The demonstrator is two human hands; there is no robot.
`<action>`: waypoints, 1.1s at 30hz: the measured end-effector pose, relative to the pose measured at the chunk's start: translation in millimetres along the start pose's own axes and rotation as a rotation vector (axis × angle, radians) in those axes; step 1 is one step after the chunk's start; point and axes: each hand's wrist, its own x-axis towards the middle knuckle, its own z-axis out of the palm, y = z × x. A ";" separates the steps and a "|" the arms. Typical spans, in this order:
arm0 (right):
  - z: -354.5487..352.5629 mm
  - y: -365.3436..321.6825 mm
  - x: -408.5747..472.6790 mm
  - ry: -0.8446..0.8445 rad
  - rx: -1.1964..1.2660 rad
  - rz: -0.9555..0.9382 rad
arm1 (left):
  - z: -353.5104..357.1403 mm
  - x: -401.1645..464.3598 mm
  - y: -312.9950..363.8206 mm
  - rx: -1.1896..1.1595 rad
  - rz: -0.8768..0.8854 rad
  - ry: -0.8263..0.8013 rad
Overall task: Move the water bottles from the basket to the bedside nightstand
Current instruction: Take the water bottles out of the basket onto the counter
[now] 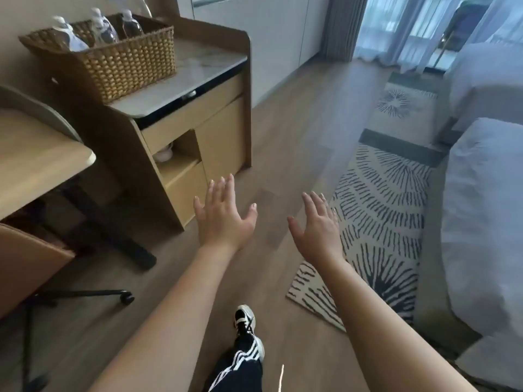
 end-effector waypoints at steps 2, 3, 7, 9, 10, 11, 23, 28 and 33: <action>14.7 -1.0 43.7 0.001 -0.002 -0.023 | 13.3 36.3 -6.7 -0.002 -0.024 0.018; 22.0 -3.1 68.7 0.003 -0.011 -0.032 | 19.9 57.9 -11.1 0.008 -0.031 0.024; 50.4 -26.2 174.7 -0.025 0.002 -0.095 | 35.9 156.2 -29.5 -0.008 -0.039 0.048; 59.2 -41.7 230.6 -0.053 0.001 -0.115 | 37.6 208.5 -37.6 0.009 -0.049 0.054; 62.0 -50.8 257.1 -0.063 0.004 -0.129 | 36.6 233.6 -41.3 0.014 -0.053 0.063; 64.5 -61.0 282.8 -0.065 0.014 -0.149 | 34.6 257.6 -45.2 0.014 -0.057 0.081; 107.6 -167.7 504.5 -0.084 0.112 -0.362 | 10.9 449.6 -108.3 0.071 -0.244 0.256; 144.8 -214.8 597.4 -0.092 0.179 -0.495 | 4.4 523.2 -137.6 0.087 -0.338 0.362; 174.1 -279.6 706.8 -0.133 0.227 -0.663 | -10.8 610.7 -164.3 0.164 -0.451 0.516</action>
